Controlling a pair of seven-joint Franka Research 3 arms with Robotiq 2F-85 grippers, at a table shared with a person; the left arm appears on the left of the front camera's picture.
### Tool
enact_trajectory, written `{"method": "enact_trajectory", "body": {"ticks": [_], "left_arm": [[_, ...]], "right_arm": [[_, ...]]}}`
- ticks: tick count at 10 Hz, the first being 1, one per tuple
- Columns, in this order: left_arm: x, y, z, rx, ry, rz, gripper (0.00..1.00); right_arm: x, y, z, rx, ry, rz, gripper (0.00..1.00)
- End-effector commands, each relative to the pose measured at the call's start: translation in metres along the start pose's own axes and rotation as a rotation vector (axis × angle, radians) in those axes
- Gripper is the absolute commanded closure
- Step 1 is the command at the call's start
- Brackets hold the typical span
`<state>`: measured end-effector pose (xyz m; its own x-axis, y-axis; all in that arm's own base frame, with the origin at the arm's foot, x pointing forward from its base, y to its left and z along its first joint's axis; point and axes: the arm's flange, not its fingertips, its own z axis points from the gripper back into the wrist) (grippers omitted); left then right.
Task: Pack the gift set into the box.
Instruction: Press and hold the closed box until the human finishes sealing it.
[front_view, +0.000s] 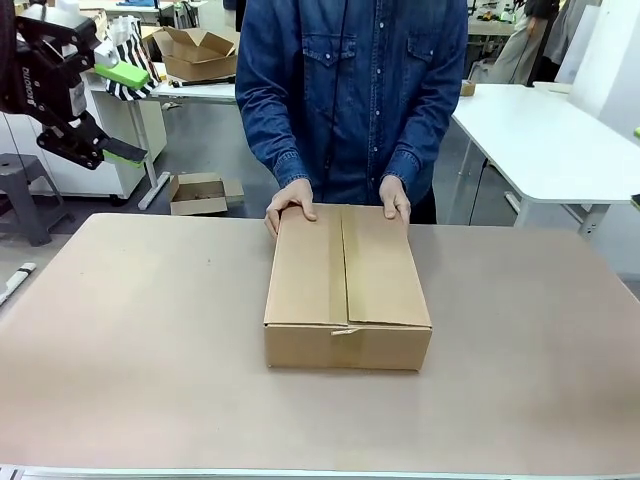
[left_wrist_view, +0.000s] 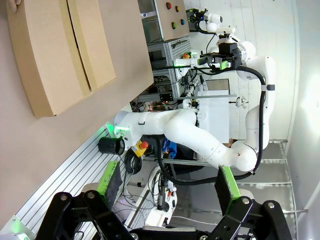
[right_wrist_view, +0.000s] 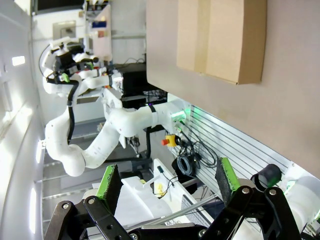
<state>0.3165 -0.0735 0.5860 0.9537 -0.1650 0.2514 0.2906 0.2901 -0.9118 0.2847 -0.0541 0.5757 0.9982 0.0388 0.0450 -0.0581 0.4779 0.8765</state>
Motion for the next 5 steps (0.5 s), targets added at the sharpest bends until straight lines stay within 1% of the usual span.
{"method": "enact_trajectory", "body": {"ticks": [1,5], "left_arm": [[-0.0006,-0.0019,0.0000,-0.008,-0.005,0.007,0.00],[-0.0006,-0.0019,0.0000,-0.008,-0.005,0.007,0.00]], "right_arm": [[-0.0001,-0.0027,-0.0002,-0.011,-0.001,0.024,0.00],[-0.0001,-0.0027,-0.0002,-0.011,-0.001,0.024,0.00]]}}
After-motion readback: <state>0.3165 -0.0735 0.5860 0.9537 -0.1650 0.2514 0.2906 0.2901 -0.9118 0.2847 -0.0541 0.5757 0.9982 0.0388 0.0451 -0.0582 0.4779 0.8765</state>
